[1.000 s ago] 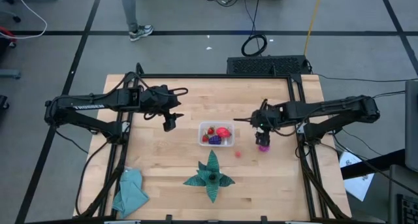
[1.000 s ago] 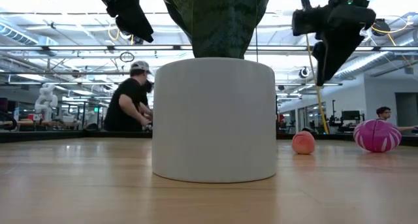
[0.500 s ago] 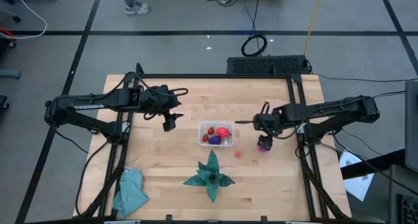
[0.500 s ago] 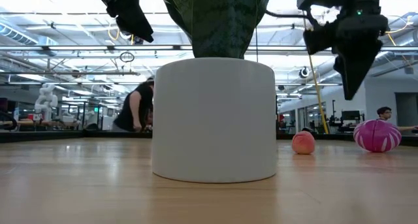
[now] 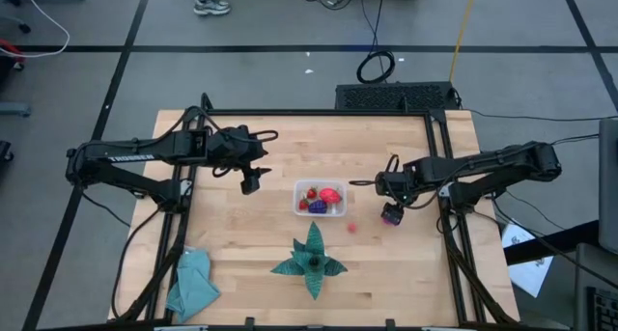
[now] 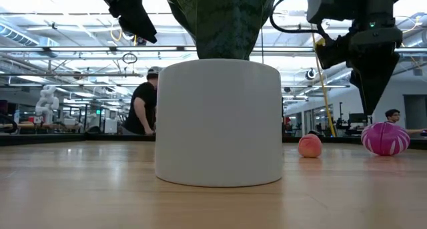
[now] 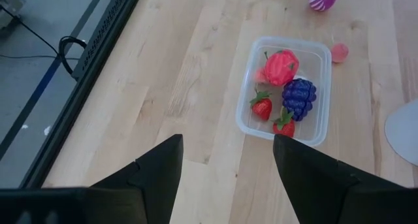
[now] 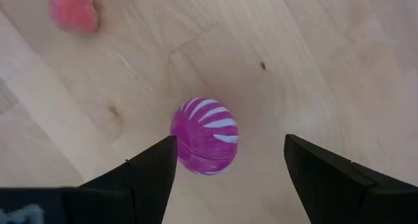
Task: Pick and placing Produce into tupperware
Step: Put the purple onion into the transparent bin
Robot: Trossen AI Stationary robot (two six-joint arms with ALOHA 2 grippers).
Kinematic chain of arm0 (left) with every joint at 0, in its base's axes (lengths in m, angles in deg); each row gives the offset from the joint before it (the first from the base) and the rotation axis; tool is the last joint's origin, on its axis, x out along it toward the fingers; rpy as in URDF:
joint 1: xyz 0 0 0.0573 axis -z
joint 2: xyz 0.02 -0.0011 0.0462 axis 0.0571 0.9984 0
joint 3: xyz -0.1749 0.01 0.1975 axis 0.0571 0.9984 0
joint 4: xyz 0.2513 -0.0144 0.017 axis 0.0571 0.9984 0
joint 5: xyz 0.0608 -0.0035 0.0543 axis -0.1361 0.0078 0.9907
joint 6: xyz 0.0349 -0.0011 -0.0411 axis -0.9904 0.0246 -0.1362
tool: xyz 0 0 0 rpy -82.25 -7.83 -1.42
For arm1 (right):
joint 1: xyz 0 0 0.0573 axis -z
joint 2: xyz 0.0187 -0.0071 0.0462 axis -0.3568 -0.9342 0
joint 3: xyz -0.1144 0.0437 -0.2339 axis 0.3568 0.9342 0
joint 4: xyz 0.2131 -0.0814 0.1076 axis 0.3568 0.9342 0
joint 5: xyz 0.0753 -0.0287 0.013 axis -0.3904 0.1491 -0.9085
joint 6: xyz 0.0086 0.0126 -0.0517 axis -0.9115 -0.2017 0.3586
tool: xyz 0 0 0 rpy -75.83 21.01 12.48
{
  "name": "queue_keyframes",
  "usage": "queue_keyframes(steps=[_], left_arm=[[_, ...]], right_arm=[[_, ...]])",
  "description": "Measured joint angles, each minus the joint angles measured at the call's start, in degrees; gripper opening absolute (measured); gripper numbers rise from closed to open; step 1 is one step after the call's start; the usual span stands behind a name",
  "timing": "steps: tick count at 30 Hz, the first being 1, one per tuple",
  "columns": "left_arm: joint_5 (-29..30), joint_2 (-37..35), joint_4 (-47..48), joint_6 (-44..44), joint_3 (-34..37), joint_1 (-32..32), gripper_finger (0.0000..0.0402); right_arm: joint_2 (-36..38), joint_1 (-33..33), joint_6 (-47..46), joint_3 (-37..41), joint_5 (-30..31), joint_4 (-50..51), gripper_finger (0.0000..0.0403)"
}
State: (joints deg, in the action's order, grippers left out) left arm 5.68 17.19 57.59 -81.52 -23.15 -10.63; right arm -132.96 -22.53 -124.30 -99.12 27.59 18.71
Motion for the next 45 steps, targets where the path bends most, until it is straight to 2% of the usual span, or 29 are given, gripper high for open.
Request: queue_keyframes(steps=[26,45], left_arm=[[0.00,0.00,-0.75,0.00,0.00,0.00,0.0244],[-0.02,0.00,-0.71,0.00,0.00,0.00,0.0244]], right_arm=[[0.00,0.01,-0.21,6.53,-5.97,-7.59,0.0272],[0.00,0.00,-0.20,7.05,-6.01,-10.14,0.0272]])
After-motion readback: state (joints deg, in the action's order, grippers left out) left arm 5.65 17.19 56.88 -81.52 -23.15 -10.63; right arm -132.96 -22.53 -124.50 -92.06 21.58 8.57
